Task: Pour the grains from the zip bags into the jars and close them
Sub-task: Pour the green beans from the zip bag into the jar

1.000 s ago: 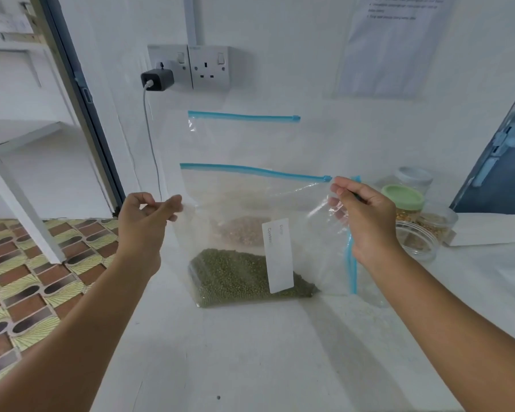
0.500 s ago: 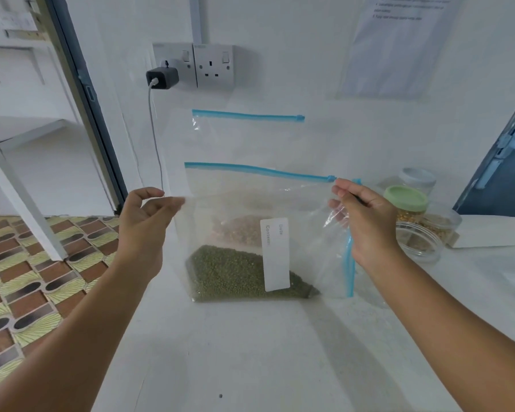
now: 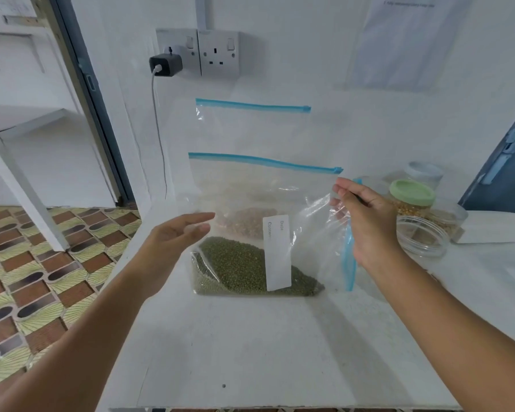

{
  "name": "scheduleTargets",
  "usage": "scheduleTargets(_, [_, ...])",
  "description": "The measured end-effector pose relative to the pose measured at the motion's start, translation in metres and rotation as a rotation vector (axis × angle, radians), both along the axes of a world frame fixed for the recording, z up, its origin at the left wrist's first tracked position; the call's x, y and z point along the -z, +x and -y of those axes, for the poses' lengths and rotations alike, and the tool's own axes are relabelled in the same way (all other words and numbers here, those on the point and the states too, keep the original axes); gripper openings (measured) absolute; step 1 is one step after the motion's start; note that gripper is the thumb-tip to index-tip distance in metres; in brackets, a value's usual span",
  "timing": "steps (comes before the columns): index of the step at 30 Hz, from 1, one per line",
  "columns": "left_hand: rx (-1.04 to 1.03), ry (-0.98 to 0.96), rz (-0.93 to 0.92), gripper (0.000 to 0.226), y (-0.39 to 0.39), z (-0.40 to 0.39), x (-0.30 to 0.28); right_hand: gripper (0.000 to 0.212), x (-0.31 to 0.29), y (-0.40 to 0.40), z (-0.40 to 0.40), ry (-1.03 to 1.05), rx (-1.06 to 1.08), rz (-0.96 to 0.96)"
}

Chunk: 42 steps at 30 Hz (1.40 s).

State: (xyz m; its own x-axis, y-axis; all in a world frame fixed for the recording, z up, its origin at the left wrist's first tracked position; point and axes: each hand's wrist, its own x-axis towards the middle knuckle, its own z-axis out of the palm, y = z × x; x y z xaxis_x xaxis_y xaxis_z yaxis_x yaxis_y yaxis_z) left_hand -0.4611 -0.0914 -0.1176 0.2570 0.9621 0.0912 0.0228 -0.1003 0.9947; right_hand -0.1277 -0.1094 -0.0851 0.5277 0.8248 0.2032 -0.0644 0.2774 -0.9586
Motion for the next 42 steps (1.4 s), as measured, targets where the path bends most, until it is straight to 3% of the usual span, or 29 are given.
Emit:
scheduleTargets(4, [-0.158,0.014,0.046,0.018,0.008,-0.013,0.006,0.025,0.000,-0.004,0.000,0.009,-0.018,0.011])
scheduleTargets(7, [-0.254,0.042,0.111,0.032,0.006,-0.018,0.010,0.024,-0.004,-0.005,0.002,0.015,-0.027,0.004])
scheduleTargets(10, [-0.293,0.051,0.146,0.031,-0.001,-0.025,0.013,0.023,-0.008,-0.008,0.002,0.032,-0.047,0.016])
scheduleTargets(17, [-0.261,0.012,0.209,0.027,-0.002,-0.031,0.022,0.025,0.007,0.000,0.012,0.026,-0.109,0.091])
scheduleTargets(24, [-0.174,0.003,0.259,0.023,-0.001,-0.028,0.023,0.035,0.023,0.011,0.028,-0.030,-0.366,0.205])
scheduleTargets(30, [-0.171,-0.007,0.233,0.023,0.001,-0.028,0.025,0.028,0.018,0.014,0.021,-0.049,-0.270,0.251])
scheduleTargets(32, [-0.117,-0.033,0.213,0.031,-0.004,-0.027,0.023,0.028,0.016,0.014,0.016,-0.054,-0.221,0.216])
scheduleTargets(35, [0.025,-0.049,0.139,0.069,-0.014,-0.029,0.023,0.028,0.015,0.010,0.009,-0.051,-0.189,0.182])
scheduleTargets(36, [0.054,-0.047,0.126,0.067,-0.014,-0.029,0.023,0.027,0.016,0.008,0.009,-0.046,-0.182,0.181])
scheduleTargets(39, [0.015,-0.021,0.135,0.029,-0.006,-0.027,0.022,0.029,0.018,0.005,0.007,-0.026,-0.166,0.163])
scheduleTargets(42, [-0.074,0.000,0.135,0.026,0.000,-0.027,0.026,0.027,0.020,0.005,0.006,-0.037,-0.202,0.105])
